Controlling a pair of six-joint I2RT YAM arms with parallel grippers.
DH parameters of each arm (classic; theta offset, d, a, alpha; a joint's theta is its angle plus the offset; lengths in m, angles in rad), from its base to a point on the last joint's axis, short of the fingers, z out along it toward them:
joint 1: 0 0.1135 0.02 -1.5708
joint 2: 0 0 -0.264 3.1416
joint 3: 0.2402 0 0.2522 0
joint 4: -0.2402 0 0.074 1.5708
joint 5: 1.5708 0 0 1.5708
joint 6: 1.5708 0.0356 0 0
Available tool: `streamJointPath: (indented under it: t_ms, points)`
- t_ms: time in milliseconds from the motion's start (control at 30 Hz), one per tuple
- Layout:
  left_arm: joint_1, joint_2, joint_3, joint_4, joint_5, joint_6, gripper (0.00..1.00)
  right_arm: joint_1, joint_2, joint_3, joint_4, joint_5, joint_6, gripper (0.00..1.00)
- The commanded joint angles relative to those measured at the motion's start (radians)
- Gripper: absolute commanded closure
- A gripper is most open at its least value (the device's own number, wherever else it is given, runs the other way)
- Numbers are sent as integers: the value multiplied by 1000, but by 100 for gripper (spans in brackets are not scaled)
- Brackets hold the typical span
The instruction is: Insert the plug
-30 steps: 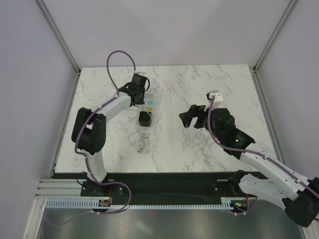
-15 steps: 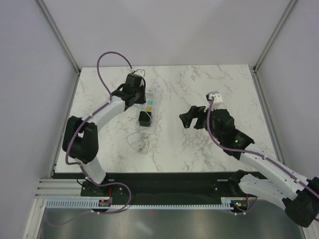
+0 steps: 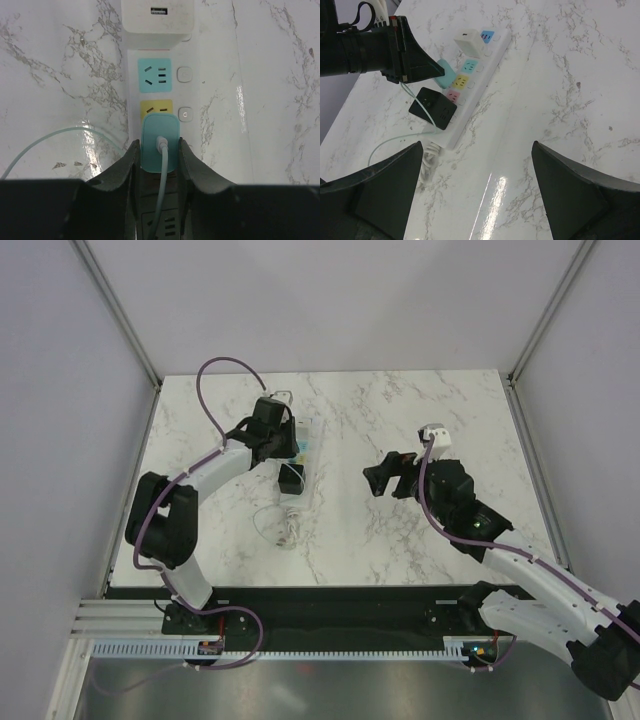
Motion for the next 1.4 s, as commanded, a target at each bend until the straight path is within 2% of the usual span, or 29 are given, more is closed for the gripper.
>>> streamJointPath:
  t_ms: [0, 400, 1167, 1367]
  points:
    - [-2, -24, -22, 88, 24, -48, 98, -11, -19, -13, 31, 9, -12, 2]
    - [-4, -16, -59, 204, 10, -75, 98, -30, -33, -22, 31, 6, -25, 2]
    - [-11, 9, -96, 233, 24, -112, 98, -50, -36, -33, 58, -3, -30, 2]
    - [-13, 27, -90, 246, -8, -127, 98, -58, -43, -36, 58, -2, -39, 2]
